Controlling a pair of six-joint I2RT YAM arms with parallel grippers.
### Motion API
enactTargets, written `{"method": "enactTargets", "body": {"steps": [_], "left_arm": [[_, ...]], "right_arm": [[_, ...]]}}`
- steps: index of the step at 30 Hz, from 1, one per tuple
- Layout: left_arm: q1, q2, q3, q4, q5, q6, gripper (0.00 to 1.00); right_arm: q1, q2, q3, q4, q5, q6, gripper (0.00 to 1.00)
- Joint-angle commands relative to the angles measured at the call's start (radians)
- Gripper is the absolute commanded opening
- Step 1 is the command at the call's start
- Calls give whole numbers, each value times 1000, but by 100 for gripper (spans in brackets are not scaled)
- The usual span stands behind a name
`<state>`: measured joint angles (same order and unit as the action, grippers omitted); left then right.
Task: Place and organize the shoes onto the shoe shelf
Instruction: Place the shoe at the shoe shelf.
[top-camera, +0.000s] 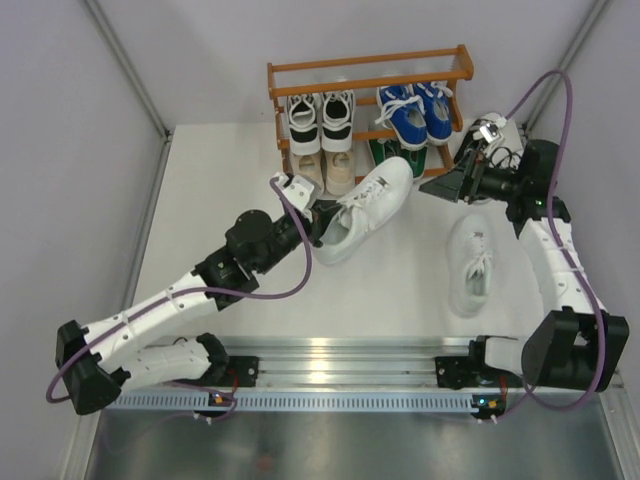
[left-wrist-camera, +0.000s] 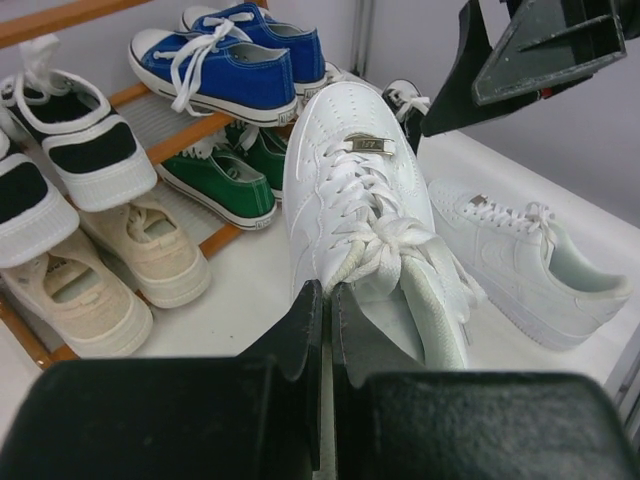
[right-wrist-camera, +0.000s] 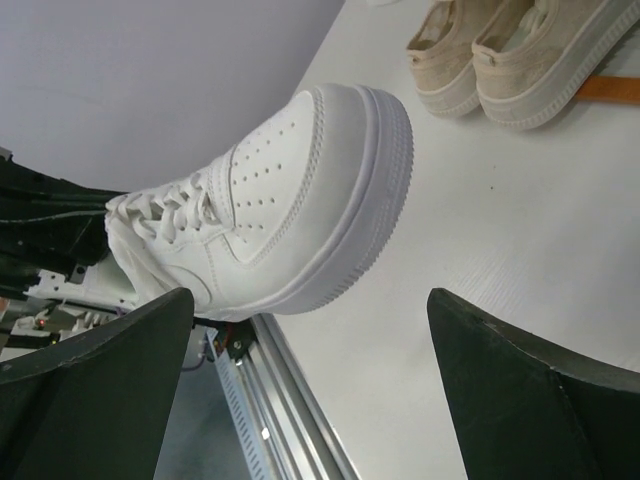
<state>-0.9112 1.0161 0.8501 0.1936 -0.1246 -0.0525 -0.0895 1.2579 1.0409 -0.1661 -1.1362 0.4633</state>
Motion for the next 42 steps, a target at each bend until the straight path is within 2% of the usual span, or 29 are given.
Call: {"method": "enactTargets", "body": {"steps": [1,8,15,23,32,39,42], "left_arm": [[5,-5,144,153,-61,23,0],[89,119,344,127,-81,40,0],[196,314,562,116,-127,37,0],[265,535,874,99,-207,43,0],[334,834,1246,43,-329,43,0],[344,980,1418,18,-406,77,0],[345,1001,1423,9,-434,74,0]], "right_arm": [[-39,-58,-10,23,-16,-41,99],[-147,-124,-54,20,-66,-74,99],[-202,-175,-91,-73,-79,-207,99],[-242,-203,-156,-85,-94,-288,99],[-276,-161,-196,-131,-145,-373,99],[-280,-170,-217,-128,-151,-385,99],[-283,-169,-219,-125,-157,-385,99]]}}
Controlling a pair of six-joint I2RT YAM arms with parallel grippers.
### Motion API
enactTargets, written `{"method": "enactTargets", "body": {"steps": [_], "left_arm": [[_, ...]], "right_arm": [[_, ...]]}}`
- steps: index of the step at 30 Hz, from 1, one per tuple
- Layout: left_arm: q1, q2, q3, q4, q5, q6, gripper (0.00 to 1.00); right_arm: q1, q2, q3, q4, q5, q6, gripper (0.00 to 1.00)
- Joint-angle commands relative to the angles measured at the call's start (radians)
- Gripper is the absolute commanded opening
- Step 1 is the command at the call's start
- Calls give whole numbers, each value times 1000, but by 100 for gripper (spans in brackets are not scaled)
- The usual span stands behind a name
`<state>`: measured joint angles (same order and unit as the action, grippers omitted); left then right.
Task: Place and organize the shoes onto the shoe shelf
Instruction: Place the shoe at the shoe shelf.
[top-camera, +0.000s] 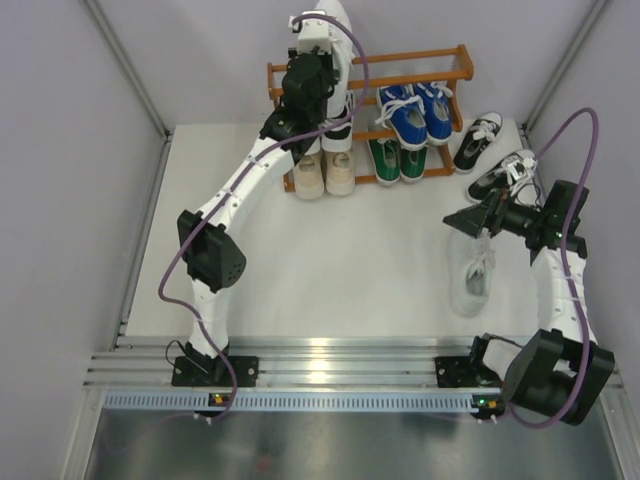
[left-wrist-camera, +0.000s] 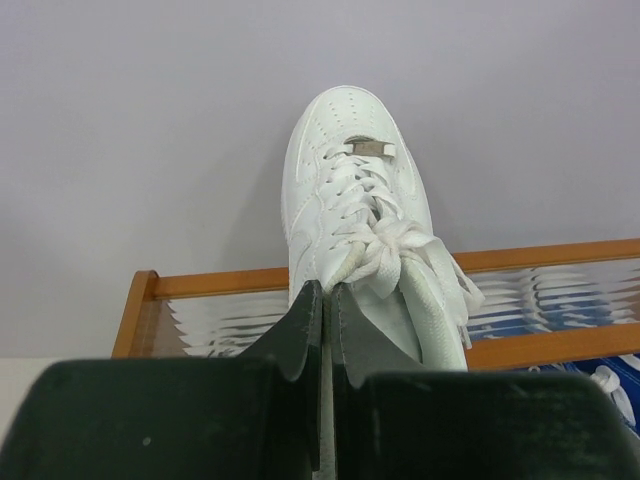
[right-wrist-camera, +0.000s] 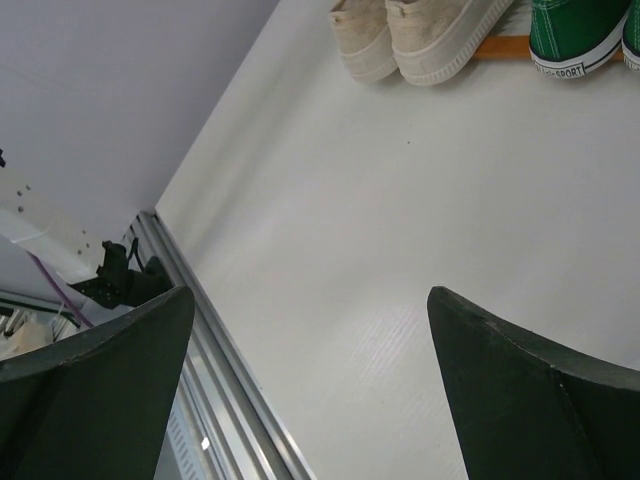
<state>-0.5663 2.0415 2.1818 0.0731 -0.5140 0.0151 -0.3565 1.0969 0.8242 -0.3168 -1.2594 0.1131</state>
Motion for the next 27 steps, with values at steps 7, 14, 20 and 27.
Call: {"method": "enactTargets", "body": {"steps": [7,14,20,27], "left_arm": [[2,-3,65,129,-67,-6,0],[11,26,64,122,-119,-12,0],[11,10,49,102,-121,-76,23],[13,-1,47,91,-127,-113,56]], "right_arm": [[-27,-5,-3,25,-46,-35,99],[-38,-5,-2,15,-48,-50,99],[-44,0,3,-7,-54,-66,99],[-56,-3,3,-5,-57,-66,99]]}}
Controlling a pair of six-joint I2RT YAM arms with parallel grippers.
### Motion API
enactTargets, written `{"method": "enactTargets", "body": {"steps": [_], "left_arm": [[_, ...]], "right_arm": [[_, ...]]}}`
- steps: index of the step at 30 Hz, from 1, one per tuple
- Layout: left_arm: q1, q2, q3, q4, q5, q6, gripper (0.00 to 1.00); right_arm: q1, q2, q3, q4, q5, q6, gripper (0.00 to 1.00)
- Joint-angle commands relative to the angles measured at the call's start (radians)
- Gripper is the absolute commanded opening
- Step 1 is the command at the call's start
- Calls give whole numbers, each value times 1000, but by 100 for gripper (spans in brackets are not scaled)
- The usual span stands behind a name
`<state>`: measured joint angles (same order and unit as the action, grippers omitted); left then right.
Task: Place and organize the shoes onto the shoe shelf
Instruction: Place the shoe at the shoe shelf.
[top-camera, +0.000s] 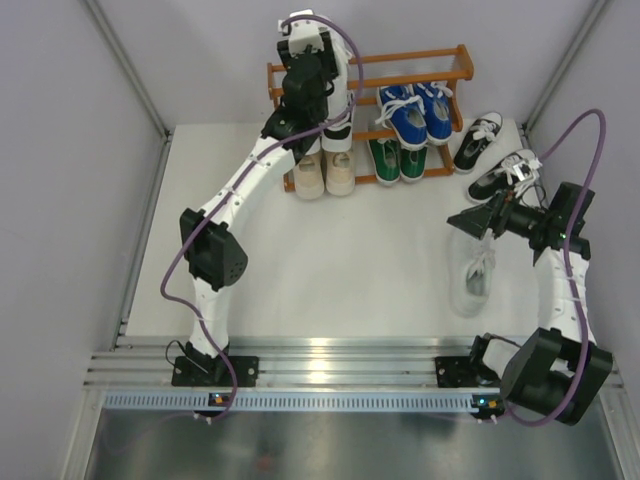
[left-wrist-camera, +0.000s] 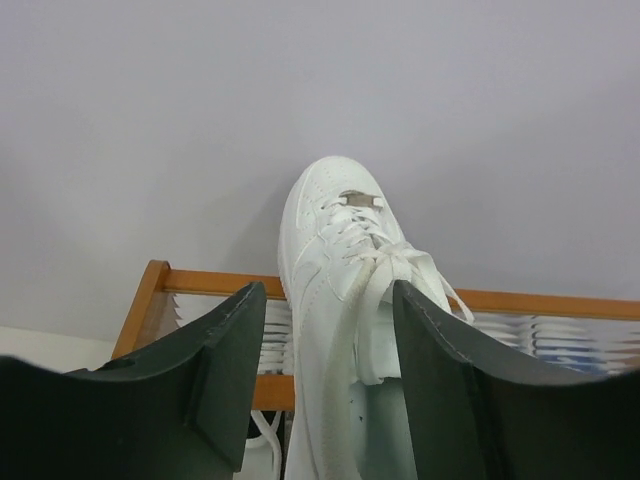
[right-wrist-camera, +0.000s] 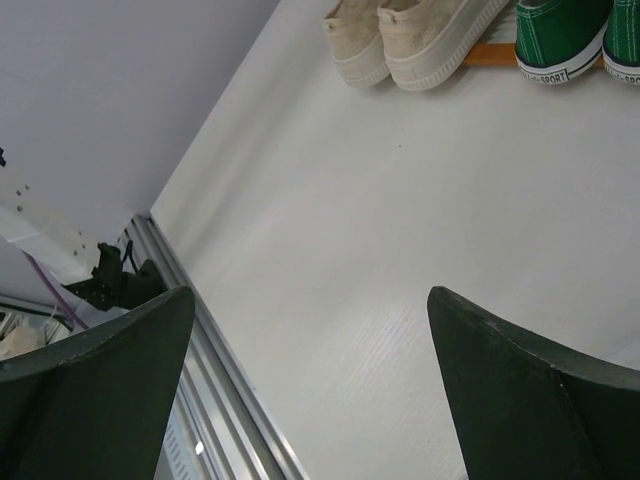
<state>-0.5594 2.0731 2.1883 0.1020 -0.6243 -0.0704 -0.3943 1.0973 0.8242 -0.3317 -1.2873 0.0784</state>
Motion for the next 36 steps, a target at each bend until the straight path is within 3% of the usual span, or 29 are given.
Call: {"method": "enactTargets", "body": {"steps": [1,7,11,17,23,27,31,33,36], "left_arm": [[6,-31,48,61,-14,-31,59],[6,-41,93,18,23,-68,78],[6,-68,91,2,43,-80,85],[6,-136,84,-19,70,-75,88],[7,-289,-48,-25,103,-51,92],[9,-502,-261,-38,191,-55,94],[18,-712,-586,-169,319,-150,97],[19,-862,-727,-200,402,-183,98],[19,-1075,-1043,-217,495,-276,98]], "right_arm": [[-21,-4,1,8,-29,-31,99],[-29,-7,4,7,-29,-38,99],[-32,-13,12,-16,-17,-68,99],[-35,-31,70,-177,83,-278,99],[-34,-123,82,-184,287,-385,99],[-35,-165,118,-289,460,-559,99],[-41,-116,194,-461,626,-688,99],[-51,-79,216,-545,658,-738,95],[-58,-50,220,-637,695,-796,80]]}}
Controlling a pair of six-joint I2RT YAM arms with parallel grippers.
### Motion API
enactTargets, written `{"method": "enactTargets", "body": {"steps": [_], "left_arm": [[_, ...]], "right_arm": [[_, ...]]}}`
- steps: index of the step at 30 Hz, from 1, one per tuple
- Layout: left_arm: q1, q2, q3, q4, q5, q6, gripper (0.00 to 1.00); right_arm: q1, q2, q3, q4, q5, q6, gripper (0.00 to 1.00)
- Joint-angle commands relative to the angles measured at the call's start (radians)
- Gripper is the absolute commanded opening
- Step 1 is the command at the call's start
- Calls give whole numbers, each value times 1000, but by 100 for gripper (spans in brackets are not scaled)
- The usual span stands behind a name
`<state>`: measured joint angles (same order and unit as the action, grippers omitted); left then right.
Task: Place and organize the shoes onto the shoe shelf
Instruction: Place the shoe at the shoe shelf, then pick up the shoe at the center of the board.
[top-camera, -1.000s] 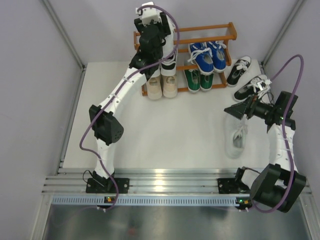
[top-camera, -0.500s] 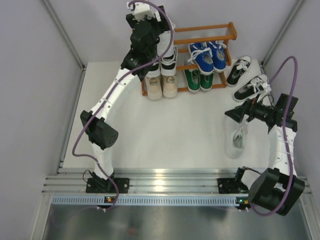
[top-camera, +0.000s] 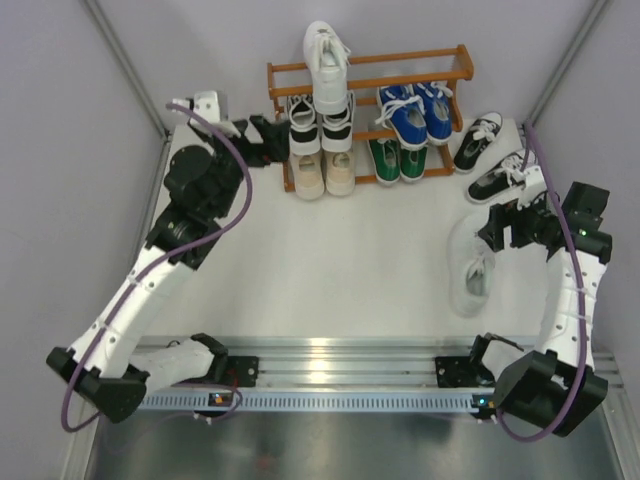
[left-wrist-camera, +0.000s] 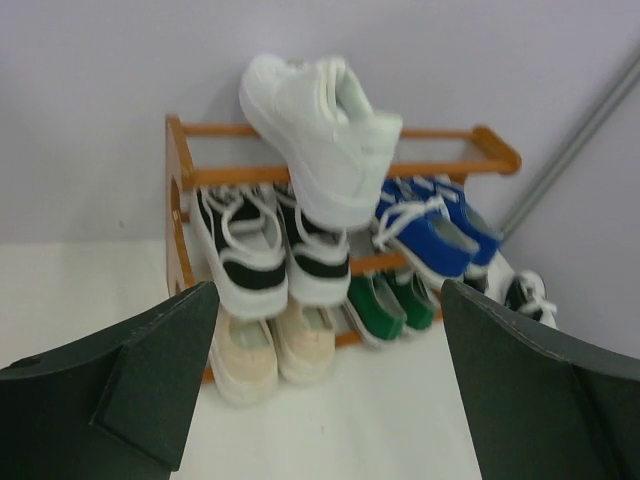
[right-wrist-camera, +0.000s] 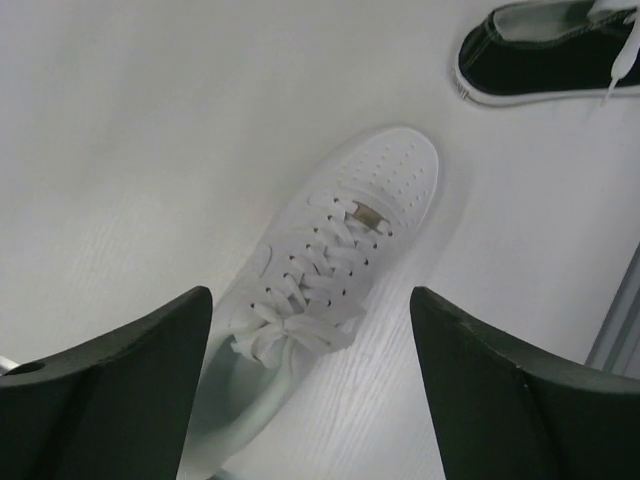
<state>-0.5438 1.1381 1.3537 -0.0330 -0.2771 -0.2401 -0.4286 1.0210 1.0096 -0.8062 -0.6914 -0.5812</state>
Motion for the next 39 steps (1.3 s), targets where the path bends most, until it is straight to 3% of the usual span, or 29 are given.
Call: {"method": "enactTargets", "body": {"steps": [1,5,11,17,19,20,22,24,29,33,39], "left_arm": [[5,-193,-275,-94,170,-131,98],[5,-456,-612,-133,271,-266,96],[5,-648,-829,-143,443,-422,95],[4,-624,-939,-23,581,-533,93],[1,-588,-961,27,625,-593,90],[-10,-536,-962,103,650,-617,88],[-65,-456,-940,125,632,-619,88],[-137,-410,-915,154,520,-610,88],[-440,-192,-787,258,247,-622,88],[-538,0,-633,289,116,-634,84],[-627,239,-399,380,-13,-530,77]], "right_arm": [[-22,30,34,-186,104,-149,78],[-18,50,15,-266,119,-198,69],[27,33,-95,-177,240,-146,66],[92,63,-180,-21,355,-85,59],[116,83,-192,13,386,-69,48],[138,90,-198,42,392,-54,42],[152,94,-198,55,389,-42,15],[157,84,-186,45,359,-32,0],[159,-18,-120,-14,236,-26,0],[188,-78,-77,-34,101,41,0],[338,-147,-74,68,62,208,0]]}}
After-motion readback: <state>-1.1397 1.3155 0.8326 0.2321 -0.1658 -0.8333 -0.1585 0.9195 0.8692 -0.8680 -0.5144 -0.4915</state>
